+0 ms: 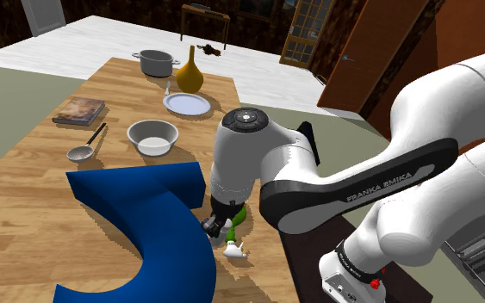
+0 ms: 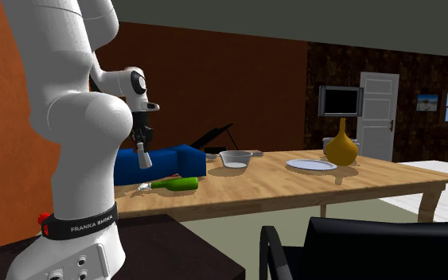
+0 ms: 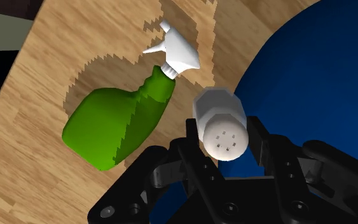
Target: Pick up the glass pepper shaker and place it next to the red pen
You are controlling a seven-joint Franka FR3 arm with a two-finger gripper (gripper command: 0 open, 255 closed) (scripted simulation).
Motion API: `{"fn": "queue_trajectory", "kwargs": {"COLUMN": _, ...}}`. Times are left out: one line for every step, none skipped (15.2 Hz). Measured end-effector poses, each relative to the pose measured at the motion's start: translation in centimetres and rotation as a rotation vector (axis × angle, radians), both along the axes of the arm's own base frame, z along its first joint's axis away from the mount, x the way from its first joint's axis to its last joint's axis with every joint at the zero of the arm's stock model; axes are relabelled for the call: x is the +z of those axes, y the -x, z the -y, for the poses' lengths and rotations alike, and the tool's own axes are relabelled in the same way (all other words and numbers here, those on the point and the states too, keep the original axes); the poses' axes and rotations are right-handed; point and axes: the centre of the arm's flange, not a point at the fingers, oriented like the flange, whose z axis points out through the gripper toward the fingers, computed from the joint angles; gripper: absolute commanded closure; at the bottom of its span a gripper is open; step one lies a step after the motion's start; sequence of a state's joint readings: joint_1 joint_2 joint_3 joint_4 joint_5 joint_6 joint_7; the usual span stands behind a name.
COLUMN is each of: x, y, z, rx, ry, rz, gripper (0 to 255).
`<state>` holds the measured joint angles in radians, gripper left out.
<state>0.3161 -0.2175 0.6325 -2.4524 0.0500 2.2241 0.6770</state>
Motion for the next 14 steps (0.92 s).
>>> {"fn": "queue_trajectory", "kwargs": {"x": -0.5, "y": 0.2, "z": 0.0, "rx": 0.0, "ry": 0.0, "rz": 0.0, "gripper": 255}}
{"fn": "queue_trajectory", "kwargs": {"x": -1.1, "y": 0.1, "z": 0.0, "rx": 0.0, "ry": 0.0, "rz": 0.0, "gripper": 255}}
{"fn": "queue_trajectory", "kwargs": {"x": -1.6, "y": 0.0, "z": 0.0, "rx": 0.0, "ry": 0.0, "rz": 0.0, "gripper": 255}}
{"fn": "queue_trajectory", "kwargs": {"x": -2.1, "y": 0.0, "z": 0.1, "rx": 0.0, "ry": 0.0, "rz": 0.0, "gripper": 255}}
{"fn": "queue_trajectory", "kwargs": {"x": -2.7, "y": 0.0, "z": 0.0, "rx": 0.0, "ry": 0.0, "rz": 0.0, "gripper": 255}}
{"fn": "queue_trajectory", "kwargs": {"x": -3.3, "y": 0.0, "z": 0.0, "rx": 0.0, "ry": 0.0, "rz": 0.0, "gripper": 255}}
{"fn": "queue_trajectory", "kwargs": {"x": -3.8, "y": 0.1, "z": 0.0, "rx": 0.0, "ry": 0.0, "rz": 0.0, "gripper": 255}}
{"fn": "queue_trajectory", "kwargs": {"x": -4.3, "y": 0.0, "z": -0.1, "rx": 0.001, "ry": -0.001, "rz": 0.002, "gripper": 255}}
{"fn": "queue_trajectory", "kwargs": {"x": -4.4, "y": -0.1, "z": -0.3, "rx": 0.003, "ry": 0.0, "rz": 0.007, "gripper": 255}}
{"fn": "queue_trajectory", "kwargs": {"x": -4.4, "y": 0.0, "z": -0.3, "rx": 0.003, "ry": -0.002, "rz": 0.012, "gripper": 255}}
{"fn": "queue_trajectory", "kwargs": {"x": -4.5, "y": 0.1, "z": -0.3, "rx": 0.003, "ry": 0.007, "rz": 0.018, "gripper": 255}}
{"fn": "queue_trajectory", "kwargs": {"x": -4.6, "y": 0.2, "z": -0.4, "rx": 0.003, "ry": 0.018, "rz": 0.025, "gripper": 255}}
{"fn": "queue_trajectory", "kwargs": {"x": -4.8, "y": 0.2, "z": -0.1, "rx": 0.002, "ry": 0.025, "rz": 0.03, "gripper": 255}}
{"fn": "queue_trajectory", "kwargs": {"x": -4.9, "y": 0.1, "z": -0.2, "rx": 0.001, "ry": 0.019, "rz": 0.027, "gripper": 255}}
